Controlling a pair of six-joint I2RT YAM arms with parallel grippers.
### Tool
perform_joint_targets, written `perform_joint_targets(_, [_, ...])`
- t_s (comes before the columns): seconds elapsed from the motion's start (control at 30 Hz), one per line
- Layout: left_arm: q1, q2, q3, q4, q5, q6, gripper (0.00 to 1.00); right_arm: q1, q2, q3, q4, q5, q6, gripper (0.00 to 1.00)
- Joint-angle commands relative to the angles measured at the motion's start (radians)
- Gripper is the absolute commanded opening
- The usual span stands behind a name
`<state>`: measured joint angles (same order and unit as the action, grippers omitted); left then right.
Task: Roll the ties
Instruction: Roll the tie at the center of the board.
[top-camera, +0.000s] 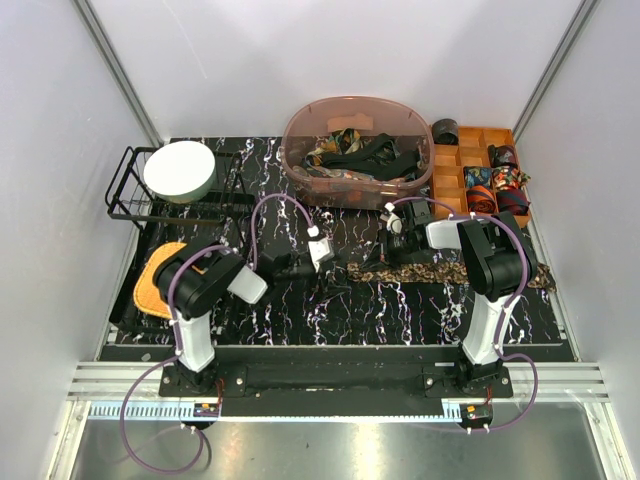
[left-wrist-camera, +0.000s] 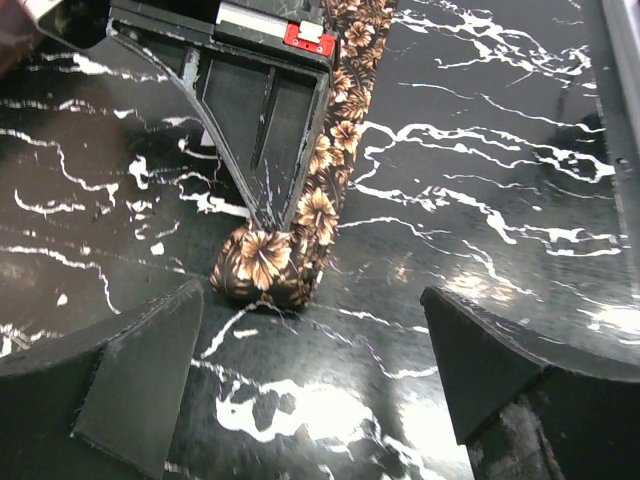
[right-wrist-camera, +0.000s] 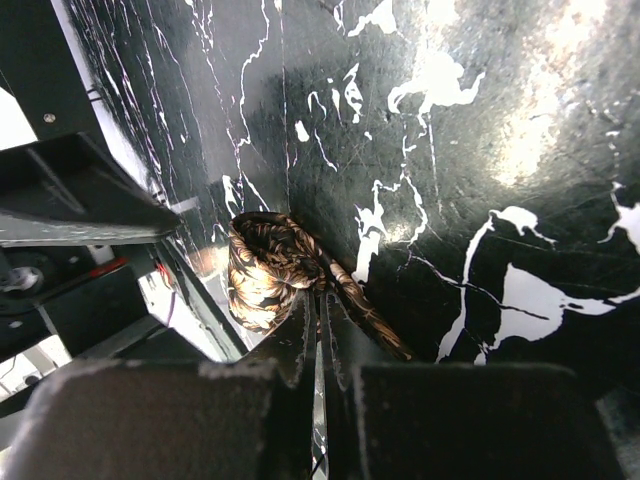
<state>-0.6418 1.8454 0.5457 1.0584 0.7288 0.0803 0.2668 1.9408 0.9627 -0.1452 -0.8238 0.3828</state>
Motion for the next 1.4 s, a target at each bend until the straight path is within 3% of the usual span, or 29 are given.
perform_joint_targets(0.0, [-0.015,0.084,0.005,0.281,-0.029,0.033,0.93,0.006,0.049,0.011,-0.091,0.143,-0.088,0.0])
perform_joint_targets(0.5, [-0.038,0.224,-0.001,0.393,-0.078,0.064,0.84,0.02,0.015,-0.045,-0.128,0.101,-0.015,0.0])
perform_joint_targets(0.63, [-0.039,0.244,0.025,0.393,-0.089,0.003,0.81,0.025,-0.013,-0.077,-0.109,0.097,-0.018,0.0])
perform_joint_targets(0.87, [-0.061,0.293,0.042,0.428,0.038,-0.017,0.7,0.031,-0.023,-0.093,-0.085,0.107,-0.016,0.0])
perform_joint_targets(1.37, [-0.062,0.268,0.105,0.263,0.061,-0.025,0.5,0.032,-0.031,-0.097,-0.074,0.118,-0.013,0.0])
